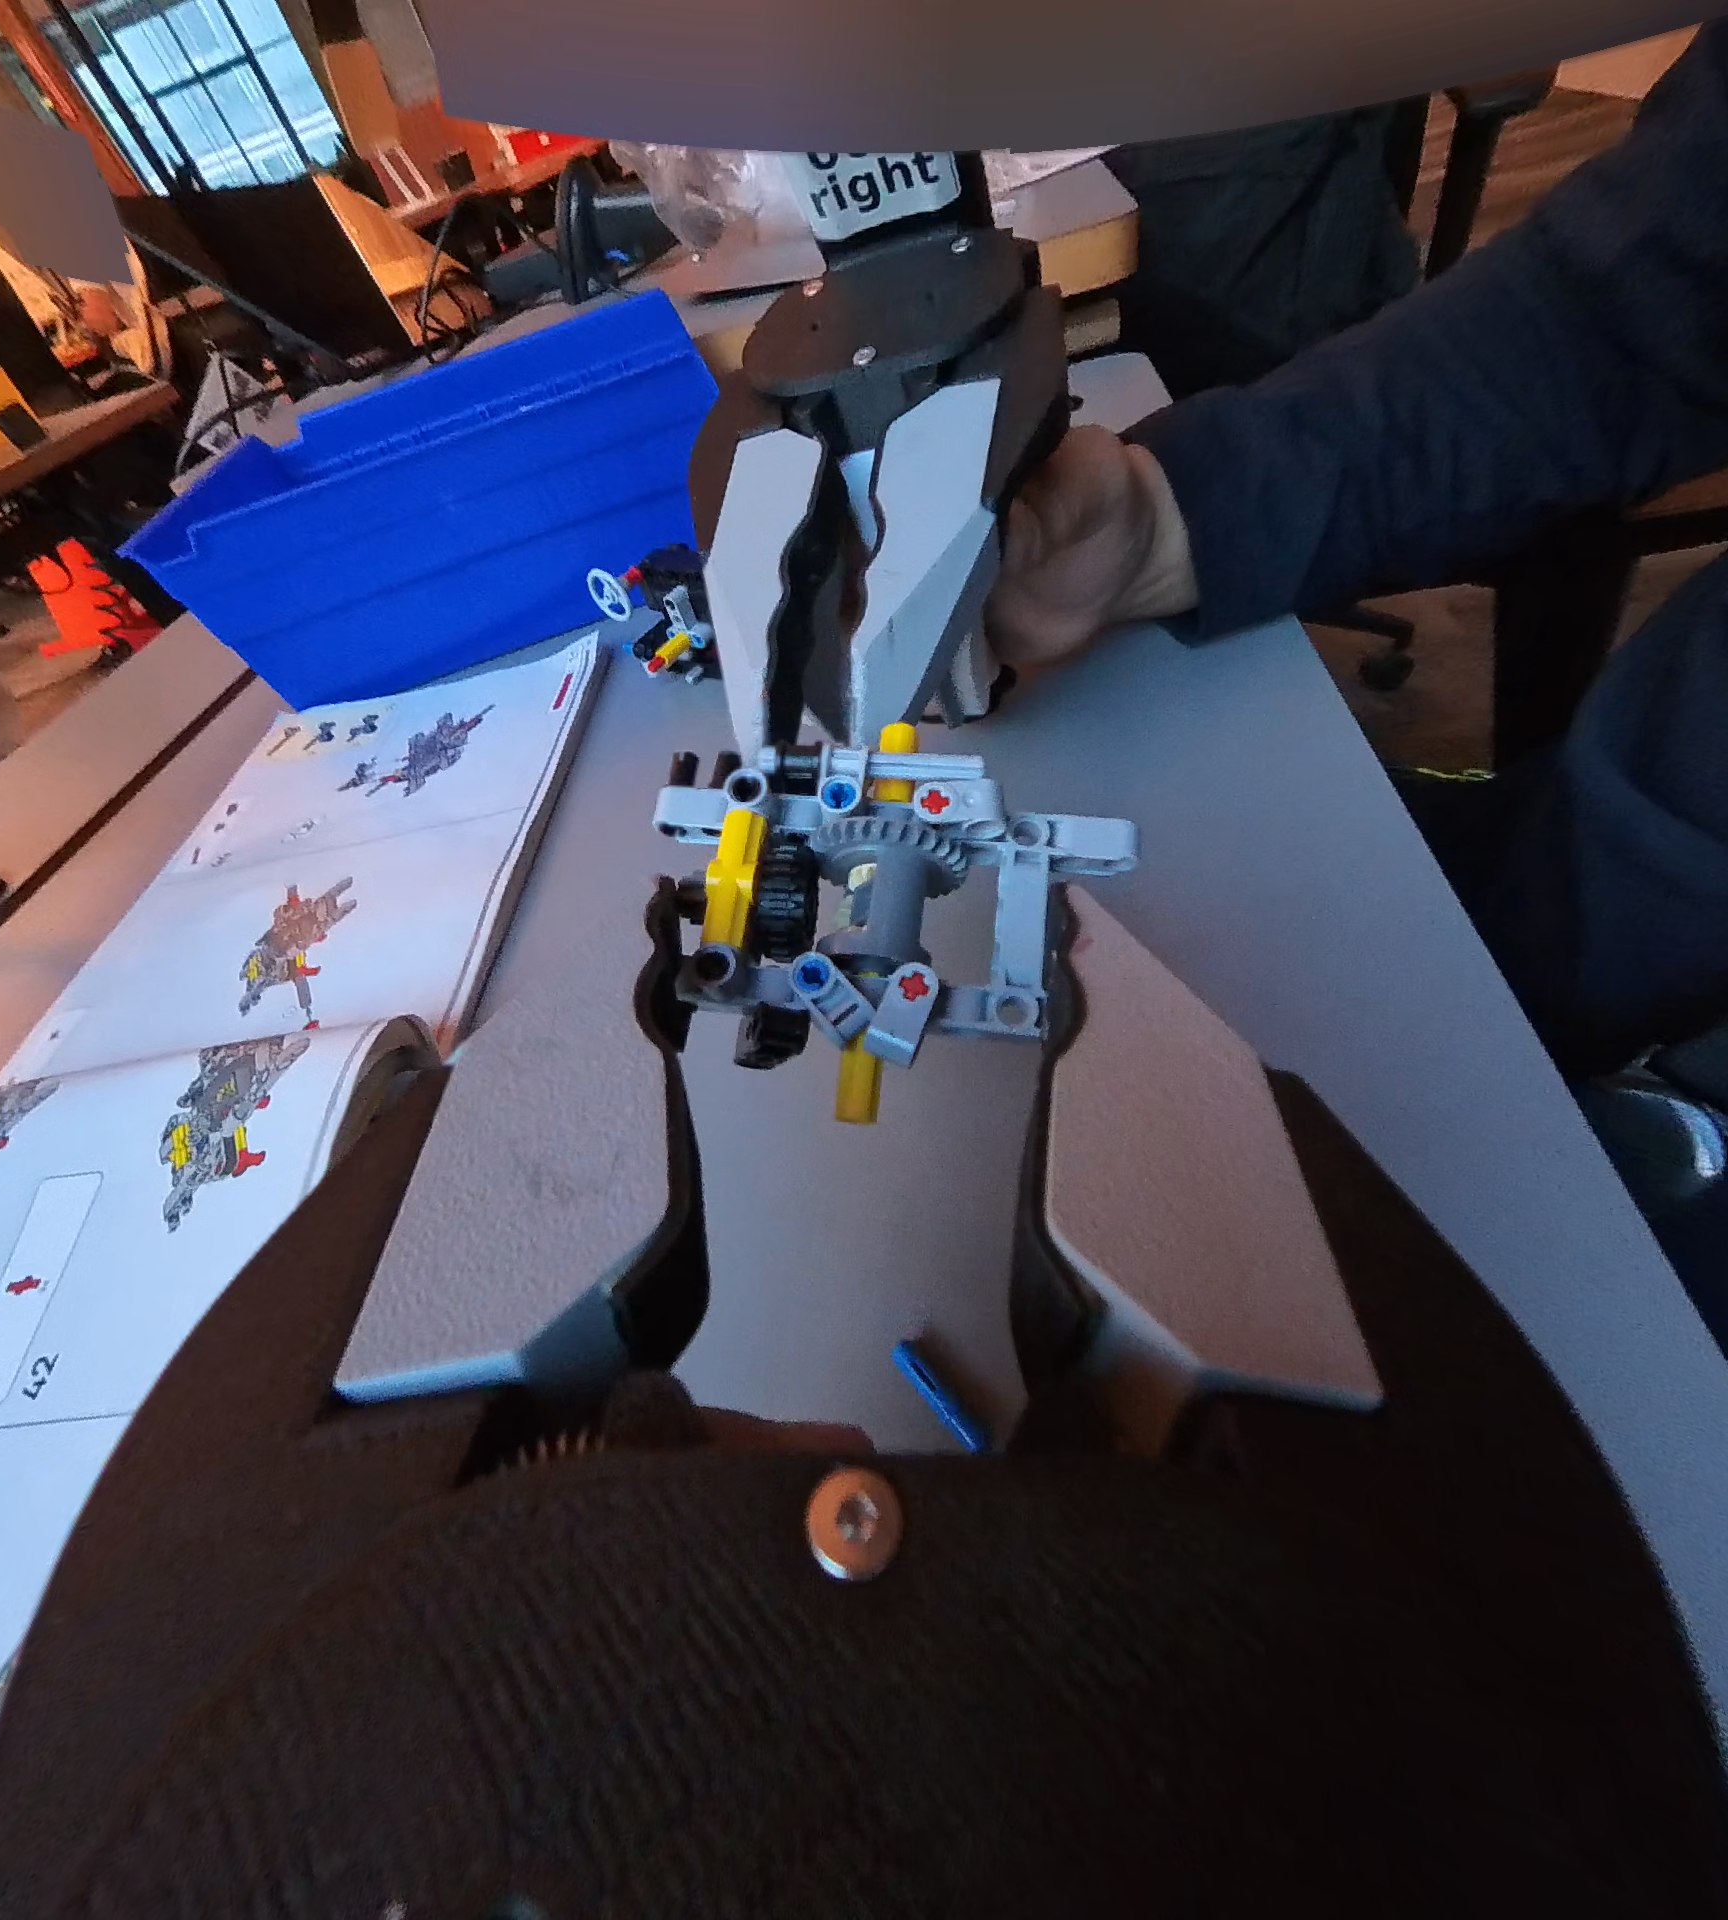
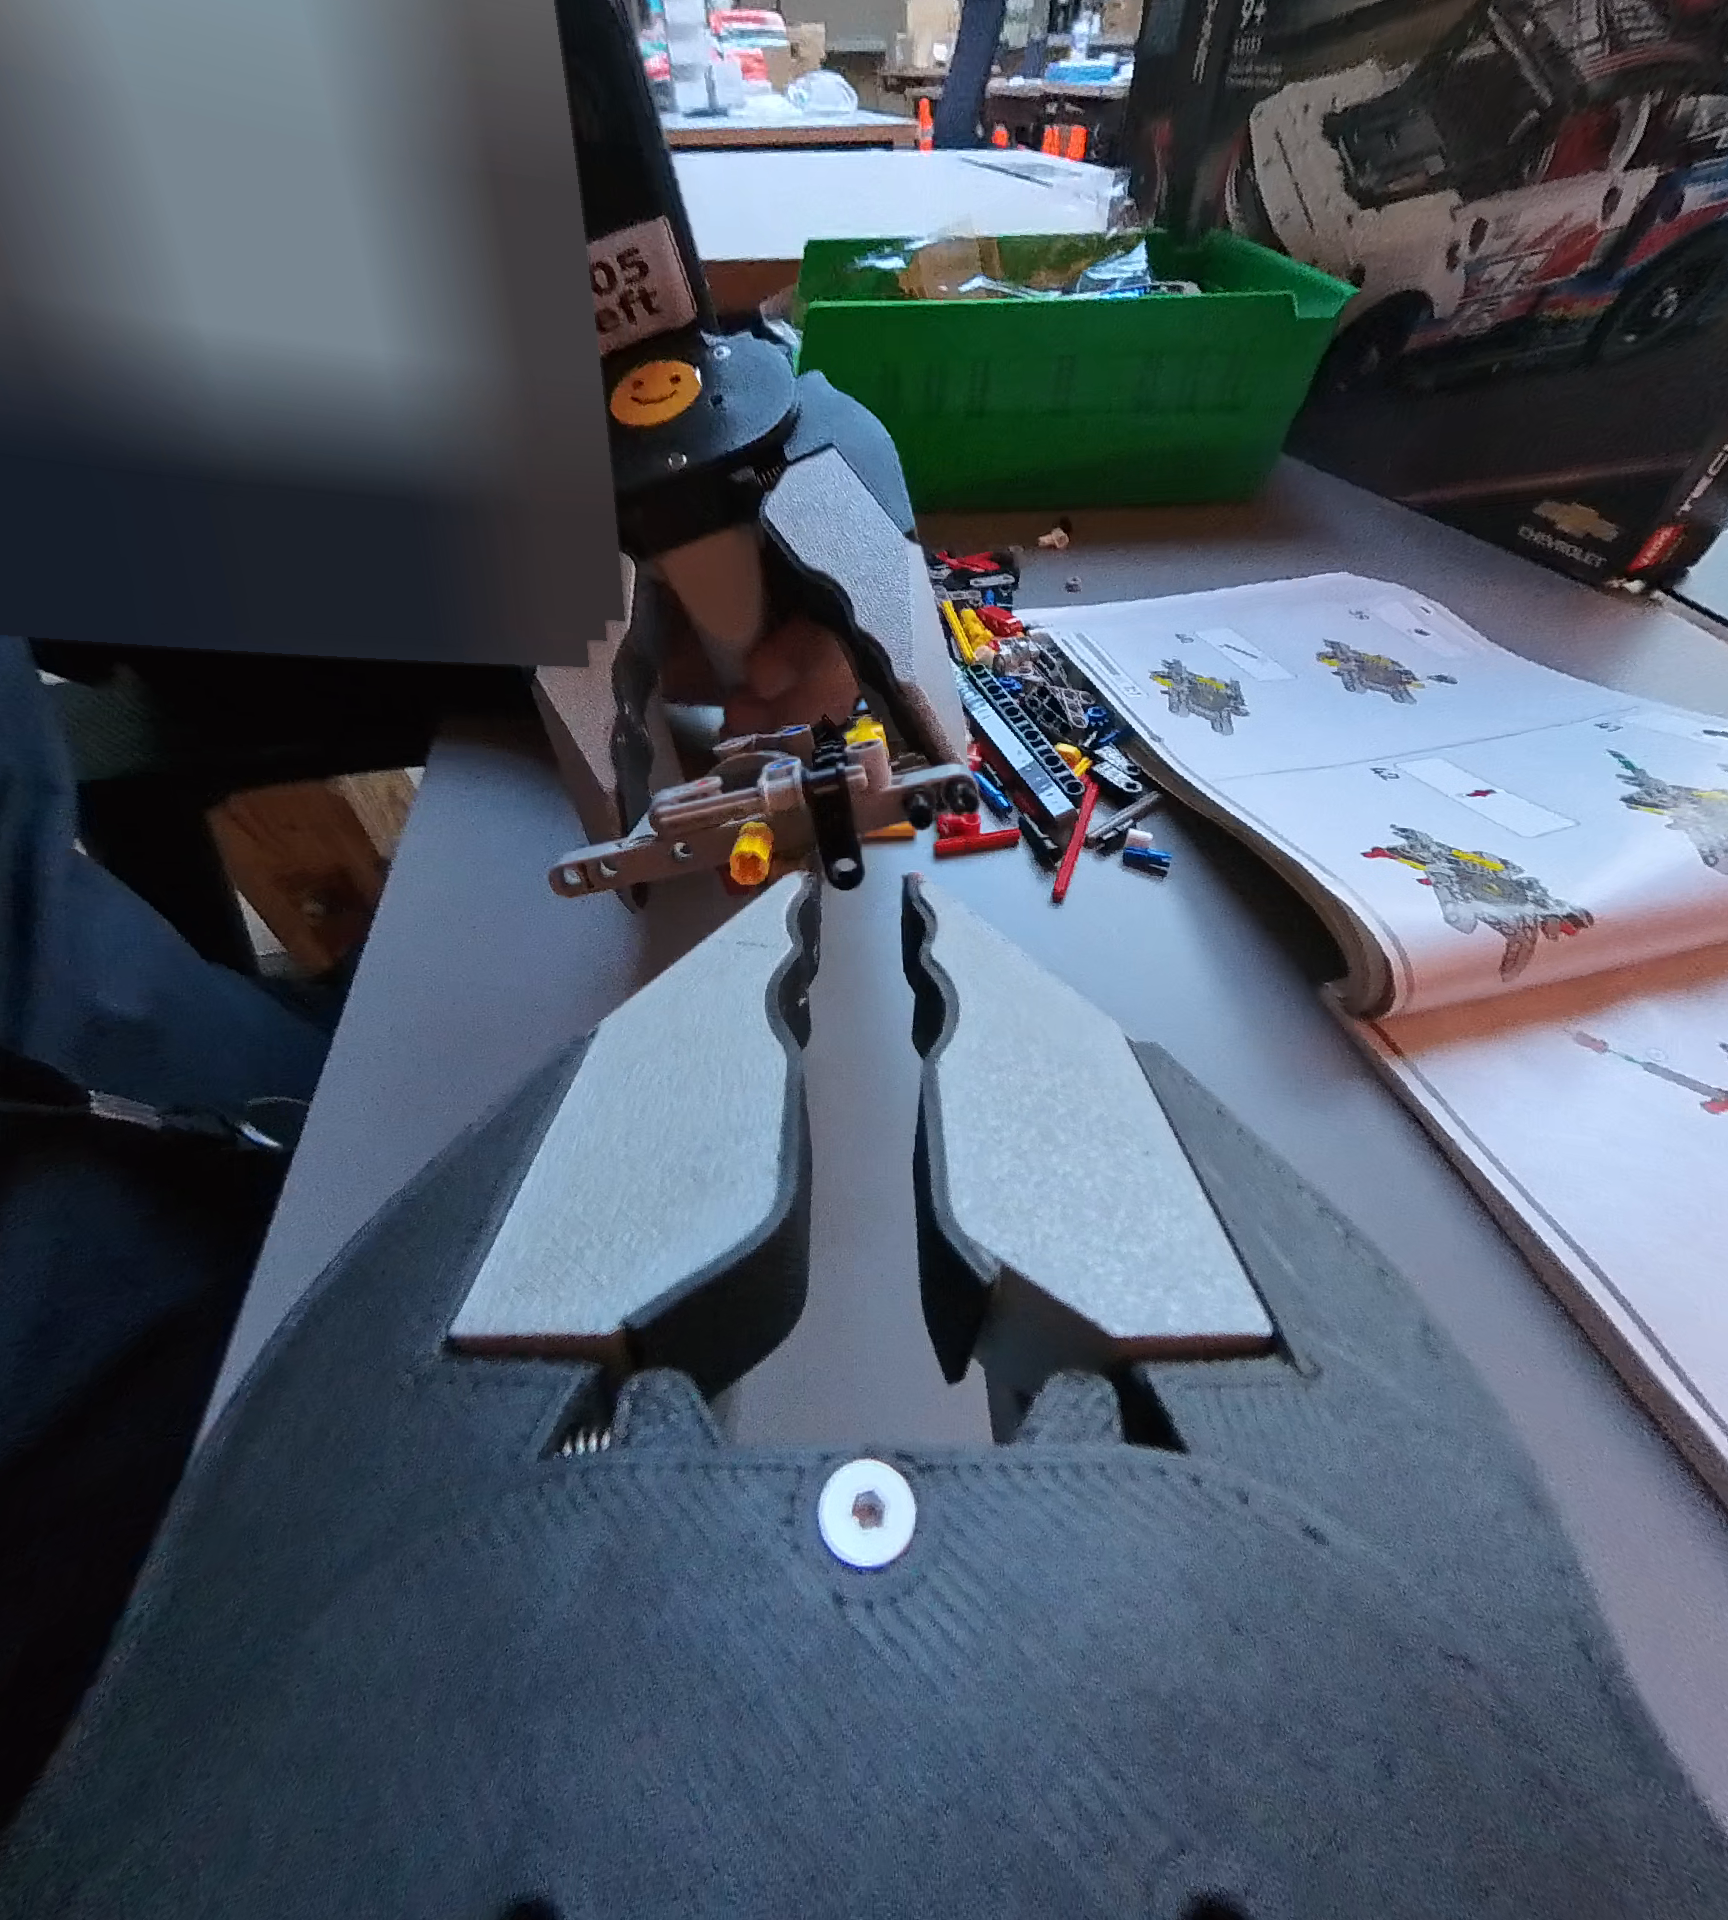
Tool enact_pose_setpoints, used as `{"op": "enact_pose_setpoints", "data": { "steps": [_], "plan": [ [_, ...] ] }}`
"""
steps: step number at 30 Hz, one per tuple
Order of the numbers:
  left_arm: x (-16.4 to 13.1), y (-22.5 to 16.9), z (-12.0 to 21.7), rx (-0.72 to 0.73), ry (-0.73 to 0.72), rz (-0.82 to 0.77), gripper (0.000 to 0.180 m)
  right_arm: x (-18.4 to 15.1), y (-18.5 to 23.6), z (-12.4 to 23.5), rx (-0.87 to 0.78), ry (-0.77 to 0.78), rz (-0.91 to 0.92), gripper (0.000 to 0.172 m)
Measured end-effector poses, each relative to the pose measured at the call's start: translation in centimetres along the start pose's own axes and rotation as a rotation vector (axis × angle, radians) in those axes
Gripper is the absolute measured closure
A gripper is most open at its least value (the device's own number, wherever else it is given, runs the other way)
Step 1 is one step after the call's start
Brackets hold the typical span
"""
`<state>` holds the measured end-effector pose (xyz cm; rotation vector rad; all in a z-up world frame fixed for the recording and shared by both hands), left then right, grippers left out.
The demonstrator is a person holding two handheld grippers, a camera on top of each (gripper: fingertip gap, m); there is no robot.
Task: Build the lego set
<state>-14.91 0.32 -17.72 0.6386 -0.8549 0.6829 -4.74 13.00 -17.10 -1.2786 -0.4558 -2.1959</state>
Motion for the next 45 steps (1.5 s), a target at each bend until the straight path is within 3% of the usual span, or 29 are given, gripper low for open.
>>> {"op": "enact_pose_setpoints", "data": {
  "steps": [19, 28, 33, 37, 45],
  "plan": [
    [0.1, -0.2, -0.4, 0.072, 0.014, -0.065, 0.112, 0.4, 0.6, 0.3, -0.039, -0.031, 0.058, 0.164],
    [-1.0, 0.1, -1.7, 0.141, 0.229, -0.07, 0.112, -0.1, 0.0, 0.2, -0.071, 0.016, 0.048, 0.156],
    [-2.0, -0.3, -3.3, 0.147, 0.42, -0.089, 0.112, -1.2, 0.9, -1.9, -0.046, 0.182, 0.115, 0.15],
    [-1.9, -0.4, -3.3, 0.118, 0.424, -0.065, 0.112, -1.7, 1.6, -3.0, -0.097, 0.276, 0.204, 0.15],
    [-1.9, -0.5, -3.3, 0.122, 0.422, -0.073, 0.112, -1.8, 1.3, -2.8, -0.169, 0.295, 0.247, 0.151]
  ]
}}
Point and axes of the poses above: each gripper's, where its closed fingertips meet, z back along the fingers, x out of its top, y = z × x across the jaws, the point moved 8 cm from there along z, back along the fingers, and after that the axes turned 15 degrees about y, right-handed, at the moved point
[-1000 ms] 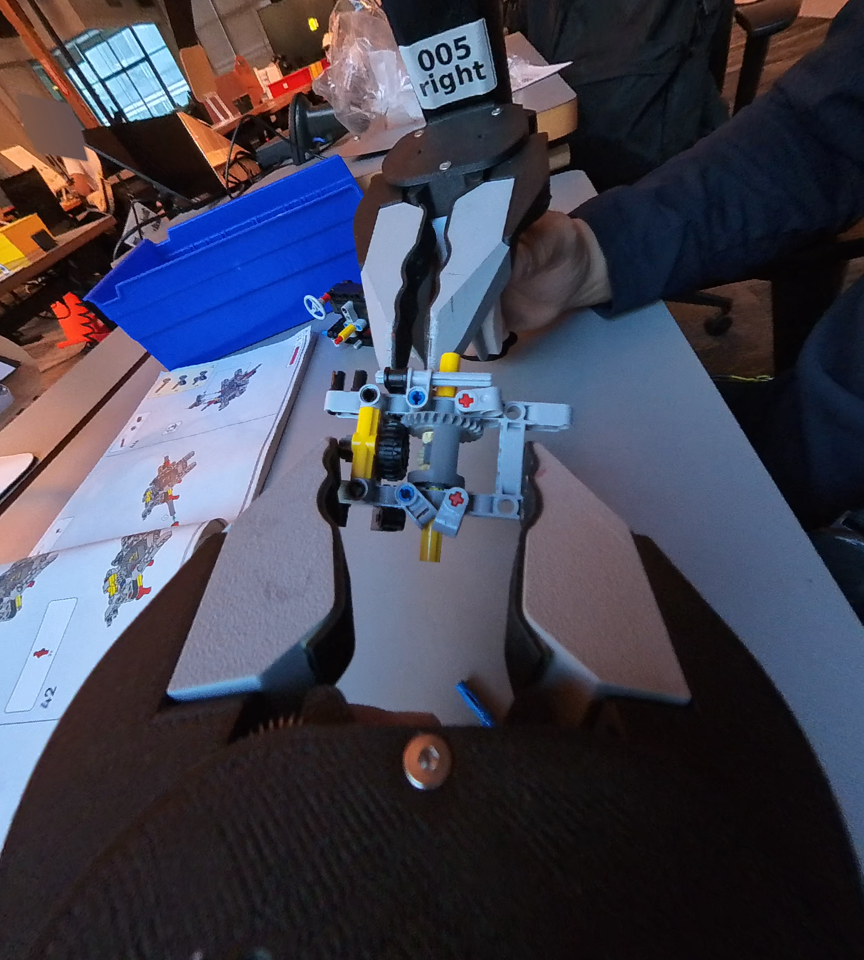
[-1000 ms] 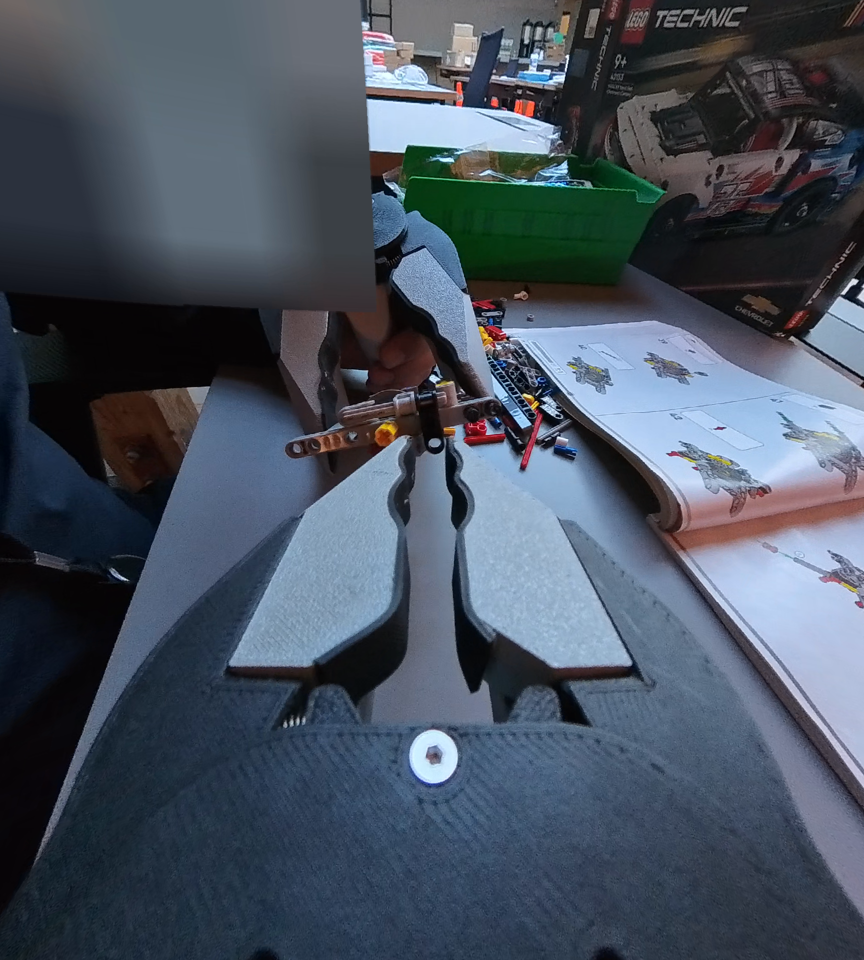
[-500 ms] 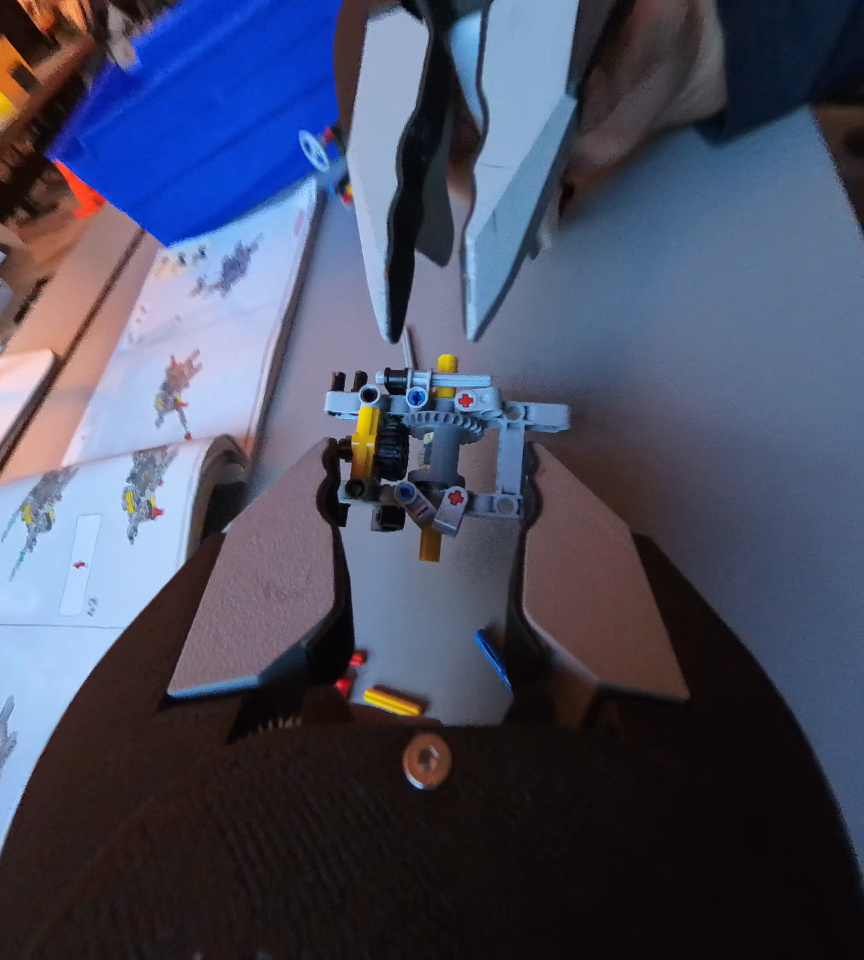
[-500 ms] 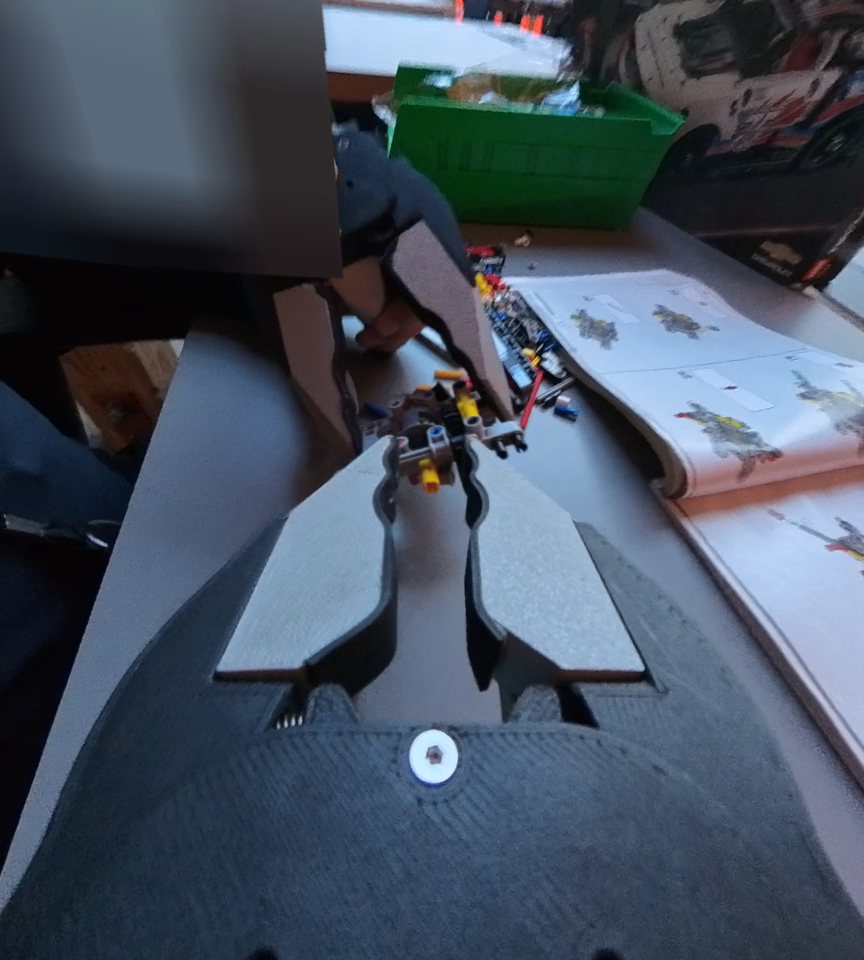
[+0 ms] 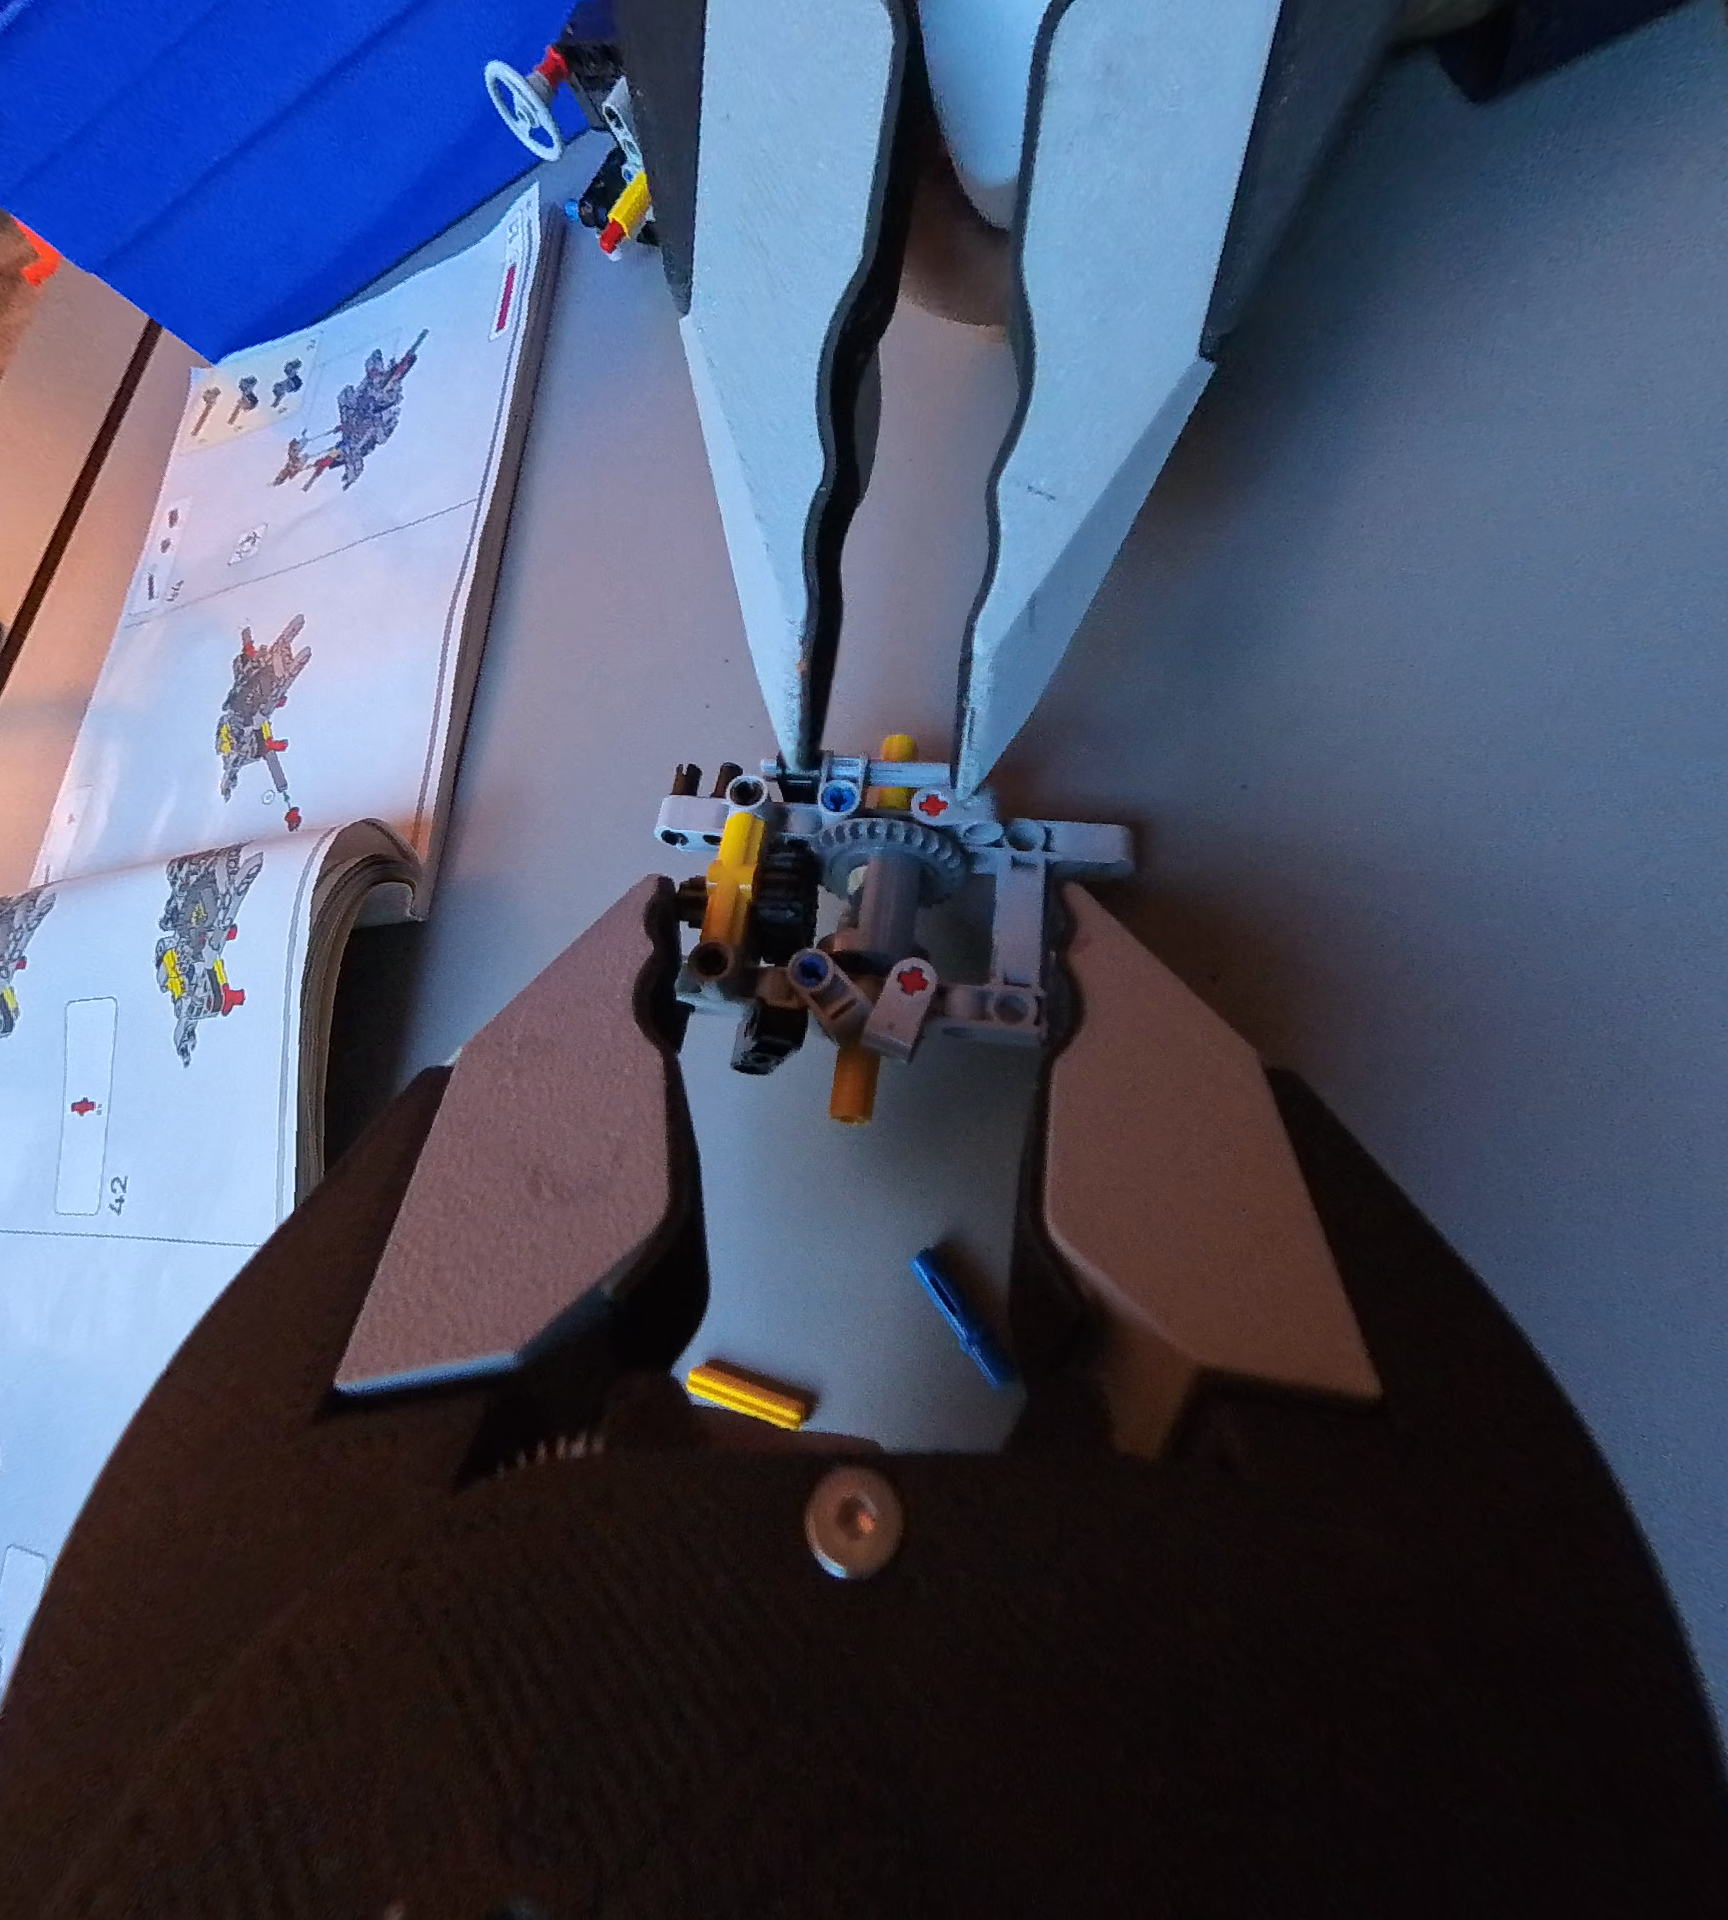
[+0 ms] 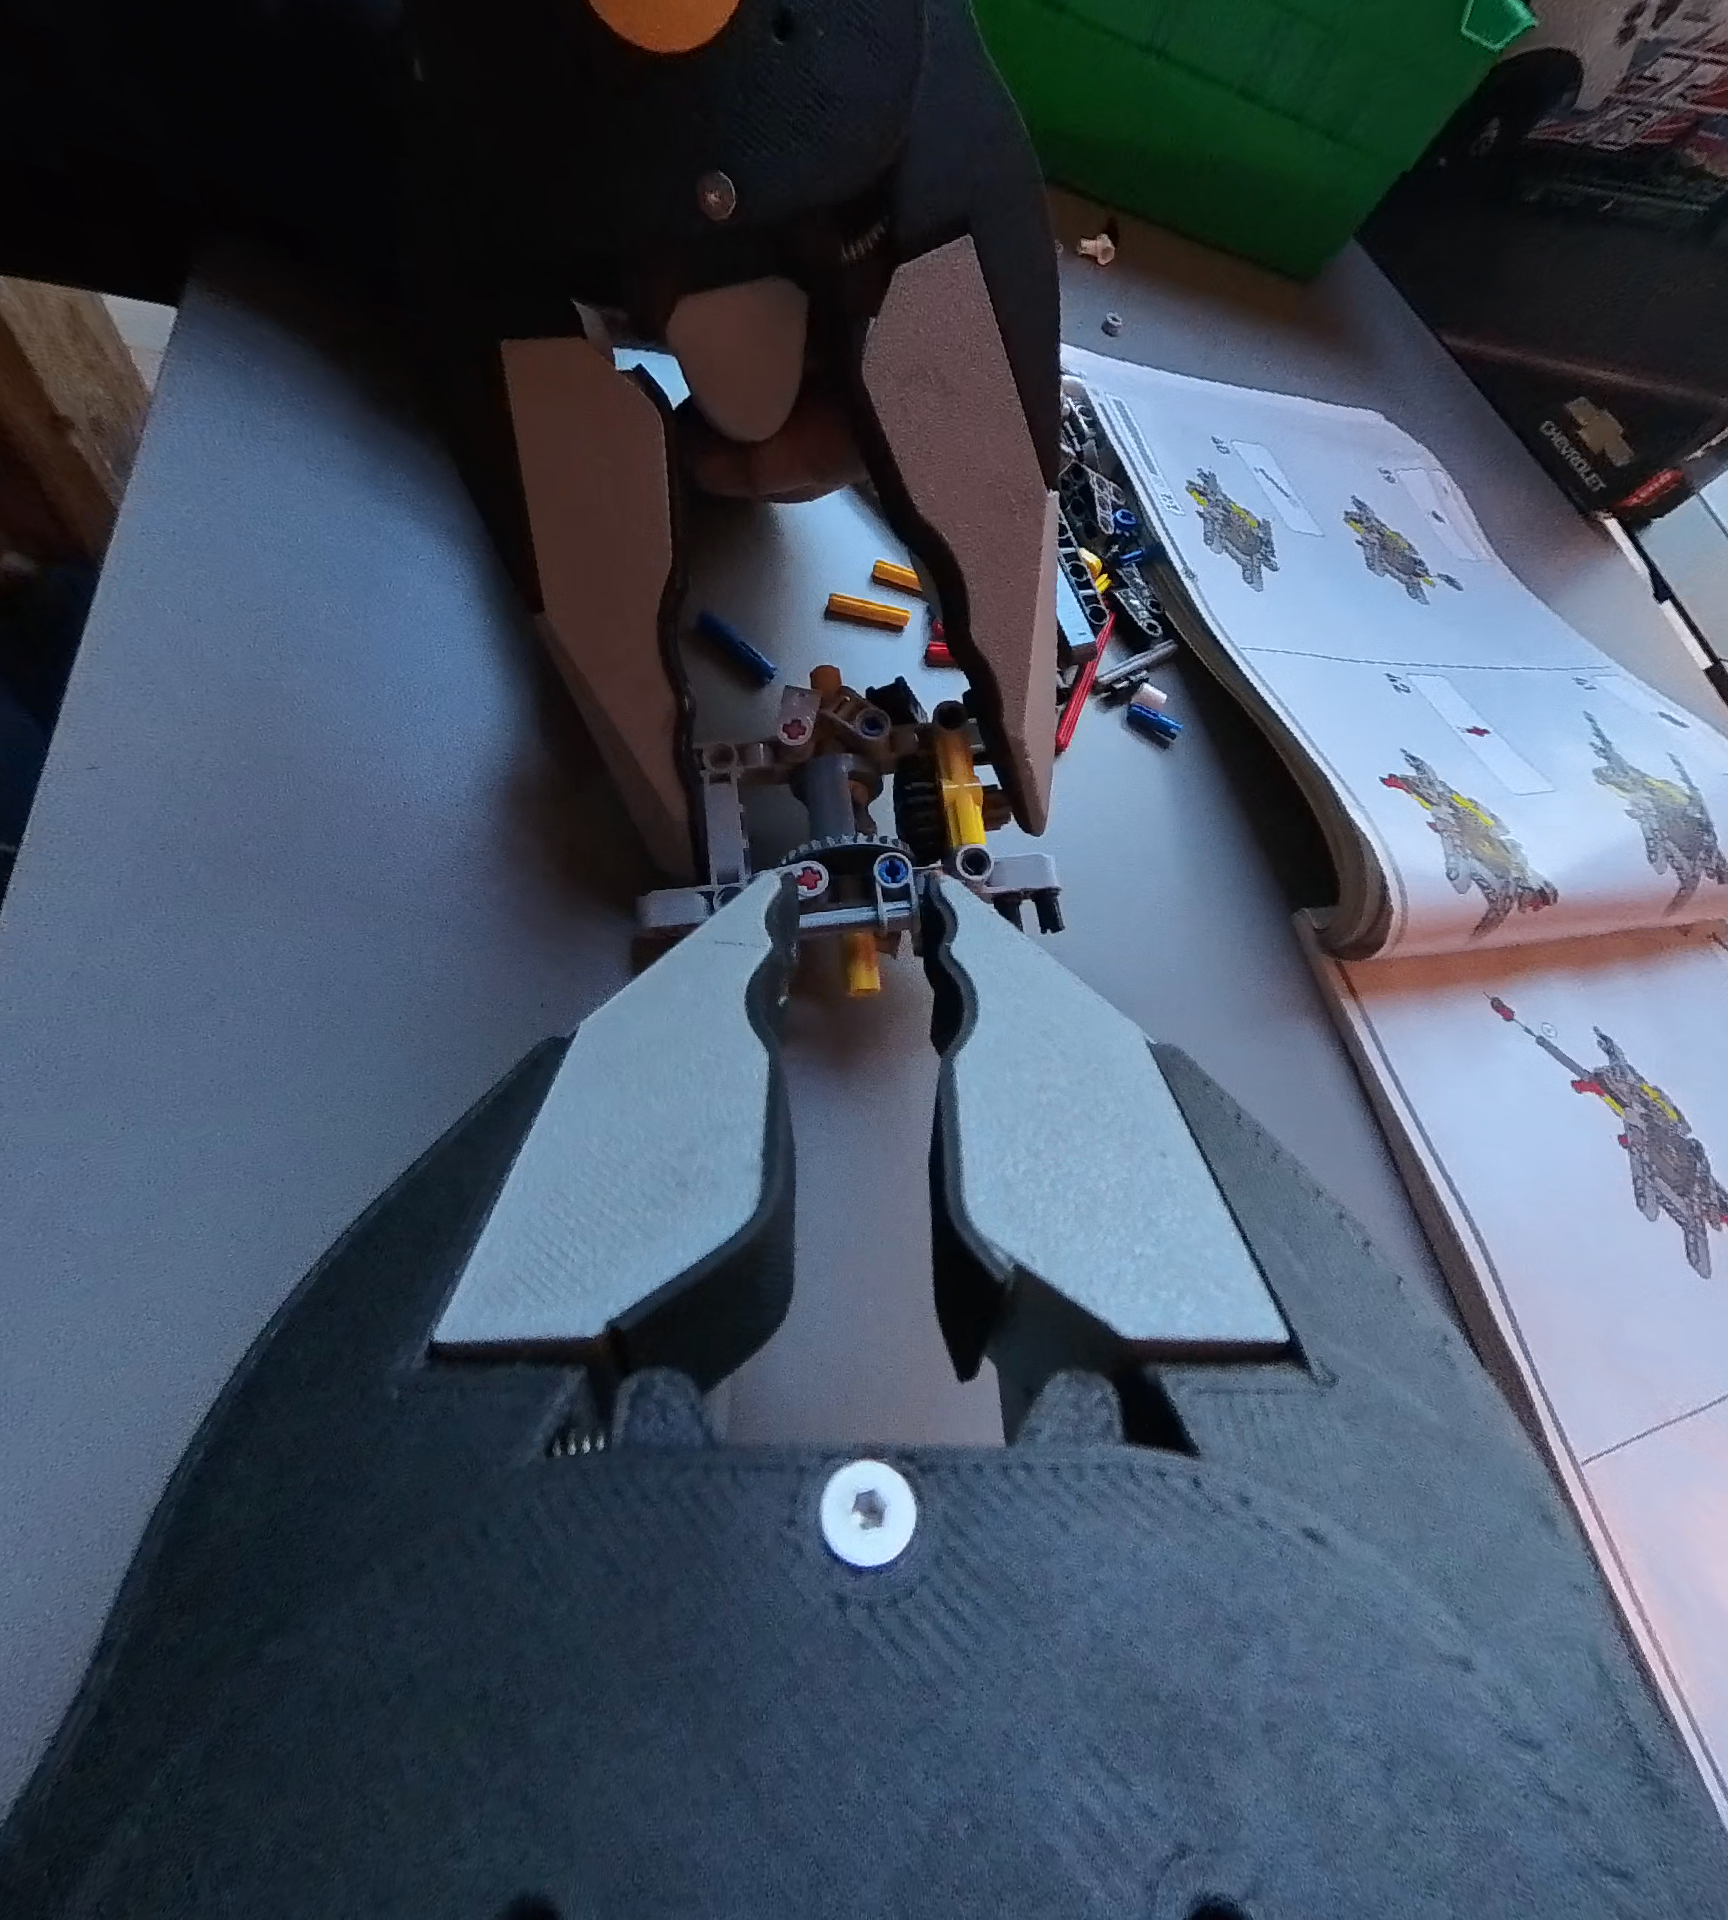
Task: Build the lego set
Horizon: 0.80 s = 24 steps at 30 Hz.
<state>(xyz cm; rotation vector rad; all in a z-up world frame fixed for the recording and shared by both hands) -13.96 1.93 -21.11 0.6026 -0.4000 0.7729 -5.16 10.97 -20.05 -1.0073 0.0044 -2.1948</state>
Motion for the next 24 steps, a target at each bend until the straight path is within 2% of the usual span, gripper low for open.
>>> {"op": "enact_pose_setpoints", "data": {
  "steps": [8, 14, 20, 24],
  "plan": [
    [0.0, -0.1, 0.1, 0.01, 0.0, -0.003, 0.112, 0.3, 0.8, 0.0, -0.046, 0.038, 0.095, 0.147],
    [0.0, 0.0, 0.0, 0.006, 0.006, 0.013, 0.112, 1.1, 1.1, -0.3, -0.133, 0.165, 0.224, 0.142],
    [-0.1, 0.1, 0.0, -0.016, 0.01, 0.025, 0.112, 1.8, 0.6, -0.2, -0.103, 0.335, 0.339, 0.143],
    [-0.1, 0.1, 0.0, -0.022, 0.015, 0.036, 0.112, 2.2, 0.4, -0.4, -0.057, 0.384, 0.352, 0.143]
  ]
}}
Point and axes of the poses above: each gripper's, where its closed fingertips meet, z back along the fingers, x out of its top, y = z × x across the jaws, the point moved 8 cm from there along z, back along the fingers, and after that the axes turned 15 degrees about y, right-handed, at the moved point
